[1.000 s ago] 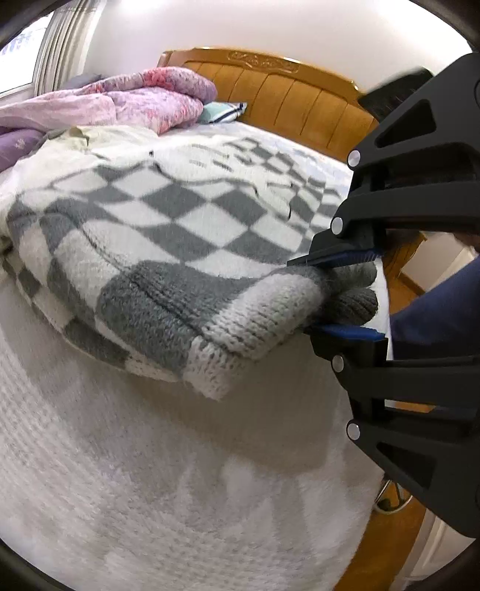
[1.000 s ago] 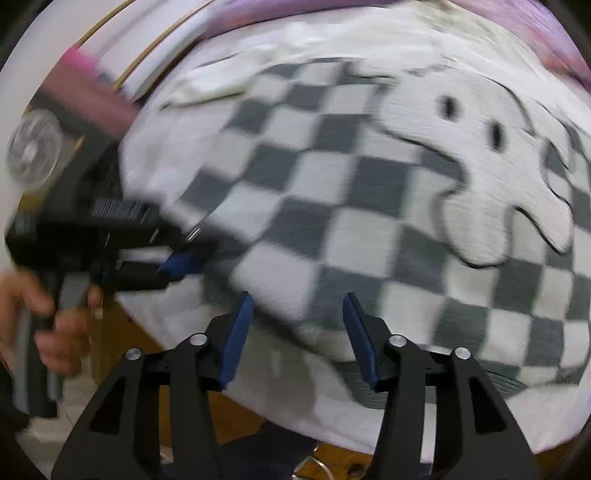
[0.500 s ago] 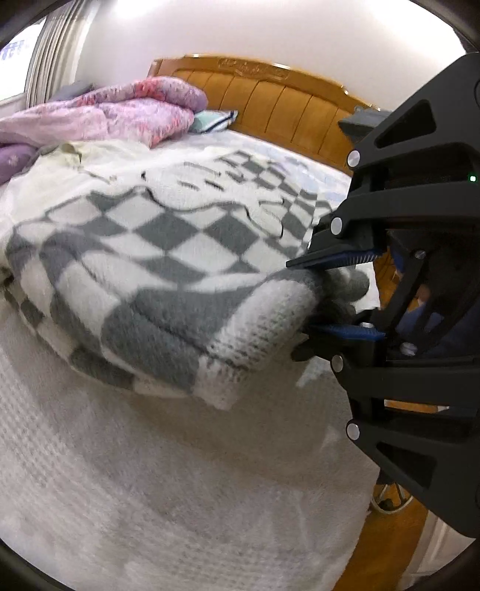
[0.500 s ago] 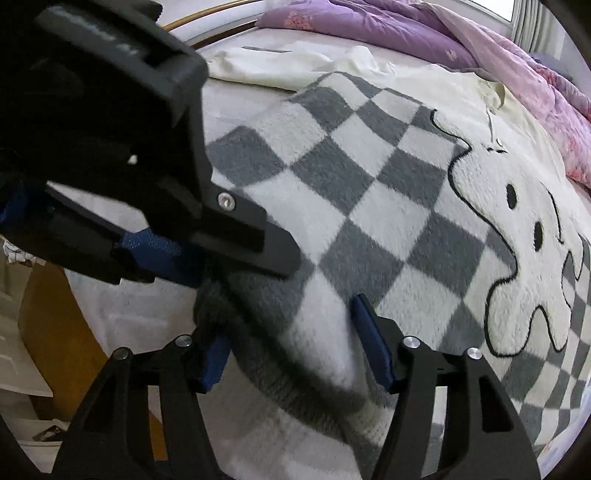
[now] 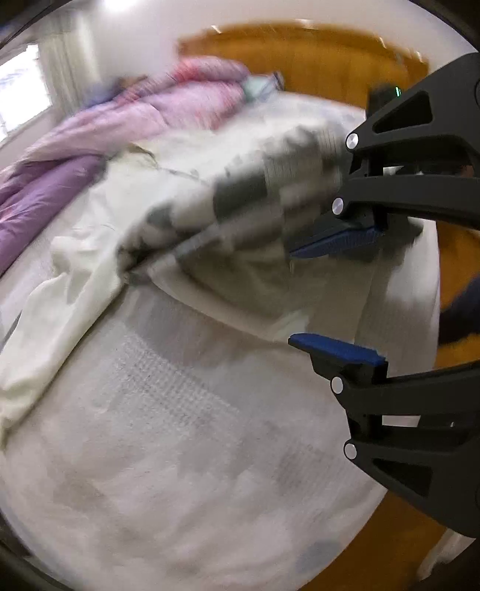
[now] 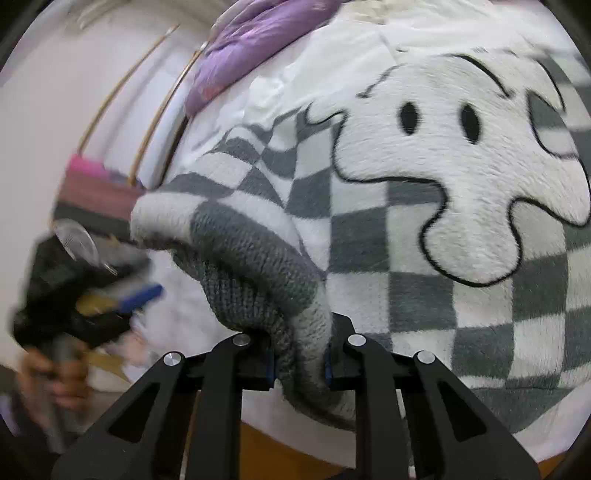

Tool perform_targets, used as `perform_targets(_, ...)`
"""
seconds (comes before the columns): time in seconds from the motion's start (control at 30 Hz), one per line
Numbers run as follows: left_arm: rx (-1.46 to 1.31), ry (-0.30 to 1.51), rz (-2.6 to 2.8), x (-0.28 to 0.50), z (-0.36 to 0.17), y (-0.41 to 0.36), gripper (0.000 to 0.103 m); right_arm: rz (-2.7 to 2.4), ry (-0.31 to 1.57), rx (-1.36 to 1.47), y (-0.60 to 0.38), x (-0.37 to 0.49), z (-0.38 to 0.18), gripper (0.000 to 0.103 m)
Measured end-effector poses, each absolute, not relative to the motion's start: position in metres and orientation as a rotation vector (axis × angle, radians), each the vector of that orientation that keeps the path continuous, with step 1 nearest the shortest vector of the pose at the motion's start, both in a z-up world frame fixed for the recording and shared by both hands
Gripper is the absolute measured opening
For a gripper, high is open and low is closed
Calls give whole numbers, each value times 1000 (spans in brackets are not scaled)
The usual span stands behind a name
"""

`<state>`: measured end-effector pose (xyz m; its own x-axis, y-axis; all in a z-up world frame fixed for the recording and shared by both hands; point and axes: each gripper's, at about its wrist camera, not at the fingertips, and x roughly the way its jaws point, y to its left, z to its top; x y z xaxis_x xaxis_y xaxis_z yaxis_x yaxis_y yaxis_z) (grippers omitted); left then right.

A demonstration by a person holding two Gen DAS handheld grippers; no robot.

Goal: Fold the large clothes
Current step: 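Grasp the cardigan's ribbed hem with the left gripper while the right gripper grasps the other hem edge, then lift the folded checkered cardigan with both grippers and carry it beside the white jacket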

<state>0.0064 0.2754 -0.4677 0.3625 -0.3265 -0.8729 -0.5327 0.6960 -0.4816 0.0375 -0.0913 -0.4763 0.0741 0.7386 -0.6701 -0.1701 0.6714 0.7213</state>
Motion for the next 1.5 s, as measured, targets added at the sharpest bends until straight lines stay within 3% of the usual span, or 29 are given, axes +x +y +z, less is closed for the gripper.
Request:
perform_targets(0.2, -865, 1254, 41, 62, -495, 191, 42, 757, 1325, 698, -143, 46, -466, 16)
perform_targets(0.53, -632, 1124, -208, 105, -436, 56, 42, 640, 1186, 928, -280, 49, -428, 15)
perform_targets(0.8, -599, 1259, -431, 129, -467, -46, 52, 385, 1259, 1120, -381, 13, -487, 15)
perform_targets(0.97, -608, 1344, -371, 118, -495, -52, 54, 287, 1291, 1213, -412, -1, -528, 15)
perform_targets(1.17, -614, 1259, -170, 102, -492, -13, 54, 365, 1244, 1201, -423, -1, -500, 14)
perform_targets(1.3, -586, 1311, -147, 104, -510, 0, 54, 378, 1224, 1144, -427, 0, -489, 14)
perform_targets(1.5, -394, 1410, -174, 122, -533, -24, 58, 236, 1379, 1159, -432, -1, -535, 20)
